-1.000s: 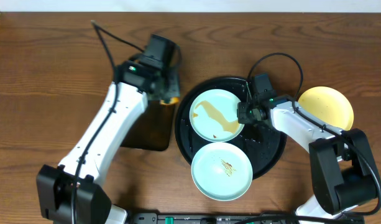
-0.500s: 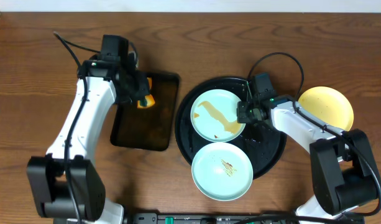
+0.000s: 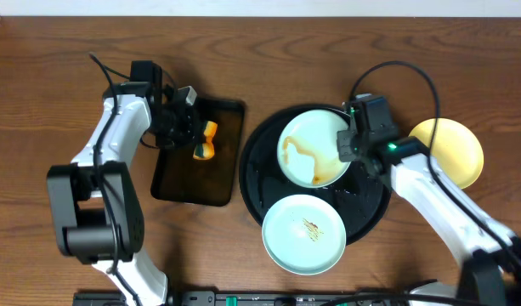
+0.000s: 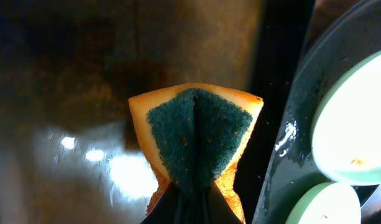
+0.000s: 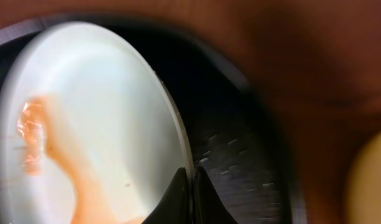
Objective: Clean dirty plates on tray and stack at the side
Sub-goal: 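Lower the sponge with the left gripper onto the black tray, then lift the upper blue plate with the right gripper and move it right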
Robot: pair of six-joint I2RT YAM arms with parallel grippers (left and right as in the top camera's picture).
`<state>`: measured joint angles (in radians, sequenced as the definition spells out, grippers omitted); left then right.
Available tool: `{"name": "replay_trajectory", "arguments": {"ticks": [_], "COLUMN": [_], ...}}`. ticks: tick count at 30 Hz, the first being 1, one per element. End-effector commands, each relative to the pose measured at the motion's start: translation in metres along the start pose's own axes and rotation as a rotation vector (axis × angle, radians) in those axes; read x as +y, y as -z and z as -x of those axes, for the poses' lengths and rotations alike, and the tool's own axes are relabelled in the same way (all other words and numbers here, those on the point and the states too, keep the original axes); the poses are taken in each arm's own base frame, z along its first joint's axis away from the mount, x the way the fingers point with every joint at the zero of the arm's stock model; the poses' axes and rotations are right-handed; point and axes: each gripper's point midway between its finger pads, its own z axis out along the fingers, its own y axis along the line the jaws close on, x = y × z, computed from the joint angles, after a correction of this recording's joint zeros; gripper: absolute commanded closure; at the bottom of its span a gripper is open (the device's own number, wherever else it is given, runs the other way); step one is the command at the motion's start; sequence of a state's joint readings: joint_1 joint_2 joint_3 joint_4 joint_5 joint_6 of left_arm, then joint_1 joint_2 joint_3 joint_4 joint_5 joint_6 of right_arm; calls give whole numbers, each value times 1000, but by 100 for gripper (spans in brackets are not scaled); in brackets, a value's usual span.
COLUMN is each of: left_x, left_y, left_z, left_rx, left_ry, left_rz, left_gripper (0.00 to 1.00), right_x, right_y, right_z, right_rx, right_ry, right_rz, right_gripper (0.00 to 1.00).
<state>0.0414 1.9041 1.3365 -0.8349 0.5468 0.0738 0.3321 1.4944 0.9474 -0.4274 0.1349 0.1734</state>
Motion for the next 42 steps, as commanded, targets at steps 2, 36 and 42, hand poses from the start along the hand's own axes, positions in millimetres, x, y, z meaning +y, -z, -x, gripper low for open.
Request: {"name": "replay_trajectory", "arguments": {"ticks": [2, 36, 42], "left_x": [7, 75, 33], "left_y": [-23, 5, -4], "left_z": [-9, 1, 2], "left_rx": [69, -69, -16], "left_ry": [-33, 401, 189], "left_rz": [-51, 421, 242], "left_gripper": [93, 93, 93], "right_x": [-25, -45, -44], "right_y": [29, 83, 83], "right_z": [22, 58, 60], "right_rx": [-108, -288, -287], "right_ry": [74, 241, 275], "right_rz": [-136, -474, -479], "right_gripper": [99, 99, 99]}}
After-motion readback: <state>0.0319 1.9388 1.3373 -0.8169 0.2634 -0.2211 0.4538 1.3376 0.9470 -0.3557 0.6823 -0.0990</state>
